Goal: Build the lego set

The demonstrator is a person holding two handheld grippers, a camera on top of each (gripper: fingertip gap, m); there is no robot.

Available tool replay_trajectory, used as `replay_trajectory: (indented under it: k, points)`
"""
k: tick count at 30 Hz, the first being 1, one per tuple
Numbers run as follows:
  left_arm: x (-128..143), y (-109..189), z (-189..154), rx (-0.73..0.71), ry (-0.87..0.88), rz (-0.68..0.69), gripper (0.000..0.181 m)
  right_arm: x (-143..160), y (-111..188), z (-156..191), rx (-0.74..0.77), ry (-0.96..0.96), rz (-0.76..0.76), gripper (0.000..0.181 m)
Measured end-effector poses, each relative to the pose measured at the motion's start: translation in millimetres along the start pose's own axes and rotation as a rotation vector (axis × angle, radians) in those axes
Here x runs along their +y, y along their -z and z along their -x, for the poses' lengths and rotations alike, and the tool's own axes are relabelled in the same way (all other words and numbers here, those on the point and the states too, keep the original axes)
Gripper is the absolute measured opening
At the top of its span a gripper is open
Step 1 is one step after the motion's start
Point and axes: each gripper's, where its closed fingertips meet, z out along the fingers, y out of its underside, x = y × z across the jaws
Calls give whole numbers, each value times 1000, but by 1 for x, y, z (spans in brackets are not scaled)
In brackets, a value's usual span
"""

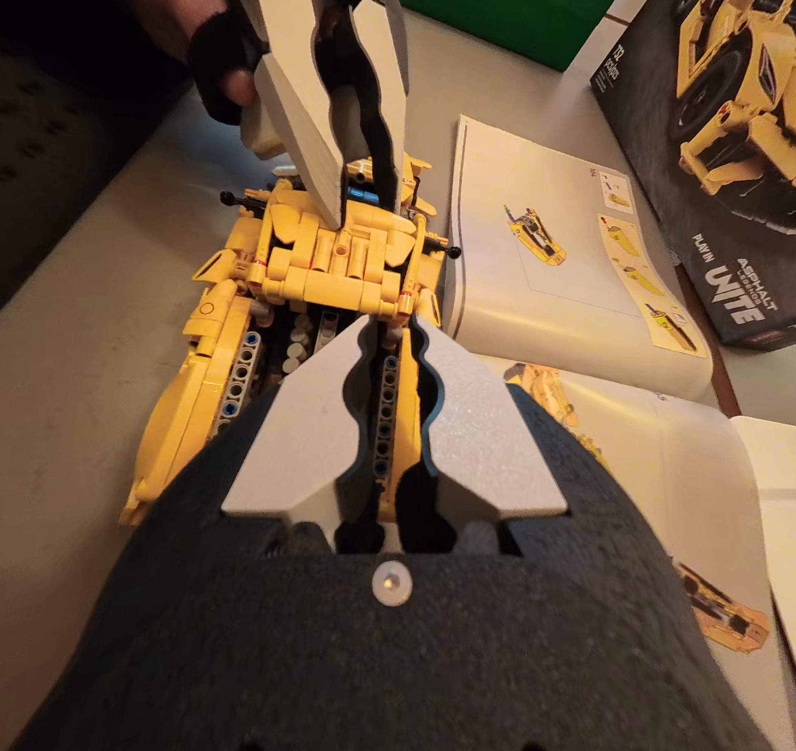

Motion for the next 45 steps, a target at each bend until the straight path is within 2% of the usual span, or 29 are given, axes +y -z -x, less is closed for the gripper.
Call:
replay_trajectory:
  k: [5, 6, 7, 10, 13, 16, 25, 26, 31, 34, 36, 38, 40, 42, 43, 45]
  points:
    - [0, 0, 0, 2, 1, 1, 31, 1, 1, 0, 14, 4, 14, 14]
    - [0, 0, 0, 2, 1, 0, 31, 2, 1, 2, 8, 5, 25, 2]
    - [0, 0, 0, 2, 2, 0, 31, 3, 3, -3, 50, -2, 26, 0]
    - [0, 0, 0, 3, 1, 0, 31, -7, 8, -5, 74, -3, -51, 3]
    - [0, 0, 0, 6, 5, 1, 31, -2, 6, 0, 37, -35, -36, 3]
    - [0, 0, 0, 6, 3, 1, 31, -1, 4, 6, -13, -69, -30, 14]
    - [-1, -1, 0, 7, 5, 3, 30, 0, 0, 6, -11, -97, 7, 13]
    - [-1, -1, 0, 8, 5, 3, 31, 1, 1, 4, 8, -103, 19, 5]
    - [-1, -1, 0, 12, 3, 3, 30, 2, 2, 4, 12, -49, 38, 5]
    - [0, -2, -2, 19, -8, 5, 31, 1, 7, 2, -7, -70, 53, 0]
    - [0, -2, -2, 22, -9, 6, 30, -12, 19, 2, -53, -128, -12, 0]
    - [0, -2, -2, 24, -9, 7, 30, -3, 23, 1, -81, -166, 59, 0]
    - [0, -2, -2, 25, -8, 7, 30, 10, 21, 11, -139, -171, 126, 0]
    - [0, -2, -2, 27, -8, 8, 30, 4, 16, 26, -201, -150, 80, 0]
    - [0, -2, -2, 28, -8, 8, 30, 1, 14, 31, -218, -143, 65, 6]
    - [0, -2, -2, 30, -11, 7, 30, 1, 16, 38, -259, -210, 81, 11]
